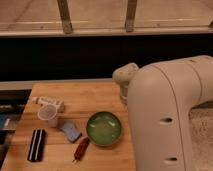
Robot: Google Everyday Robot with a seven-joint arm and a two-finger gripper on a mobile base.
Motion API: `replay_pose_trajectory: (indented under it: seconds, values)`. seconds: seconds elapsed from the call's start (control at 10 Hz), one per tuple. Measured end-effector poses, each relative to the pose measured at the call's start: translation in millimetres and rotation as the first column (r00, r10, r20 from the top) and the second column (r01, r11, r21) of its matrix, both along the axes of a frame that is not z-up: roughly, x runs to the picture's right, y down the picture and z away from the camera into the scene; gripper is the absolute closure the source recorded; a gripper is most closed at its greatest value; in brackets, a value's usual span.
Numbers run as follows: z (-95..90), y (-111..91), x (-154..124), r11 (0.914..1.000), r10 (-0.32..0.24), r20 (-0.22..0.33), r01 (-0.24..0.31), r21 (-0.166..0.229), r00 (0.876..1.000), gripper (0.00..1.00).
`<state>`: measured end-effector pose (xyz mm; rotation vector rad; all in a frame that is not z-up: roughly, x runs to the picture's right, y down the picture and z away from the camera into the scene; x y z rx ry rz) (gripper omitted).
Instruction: Push the ceramic bowl across the table
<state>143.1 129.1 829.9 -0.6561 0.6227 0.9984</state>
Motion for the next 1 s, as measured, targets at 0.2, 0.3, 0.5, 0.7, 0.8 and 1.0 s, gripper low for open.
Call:
replay_pose_trajectory:
  seconds: [0.2, 0.3, 0.5, 0.7, 0.8, 1.0]
  values:
    - [-2.0, 4, 1, 0.9998, -0.016, -0.01, 0.016, -0.006, 1.0, 1.0]
    - [-4.8, 9, 6, 0.9998, -0.018, -0.021, 0.018, -0.009, 1.0, 1.0]
    - [-16.4, 29, 28, 0.9997, -0.006, -0.044, 0.005, -0.024, 0.999, 1.0]
    - [-27.2, 59, 35, 0.9986, -0.007, -0.066, 0.004, -0.053, 0.998, 1.0]
    - [-25.1, 68, 34, 0.9977, -0.012, -0.069, 0.007, -0.068, 0.998, 1.0]
    - [-13.2, 88, 27, 0.9944, -0.021, -0.064, 0.014, -0.105, 0.998, 1.0]
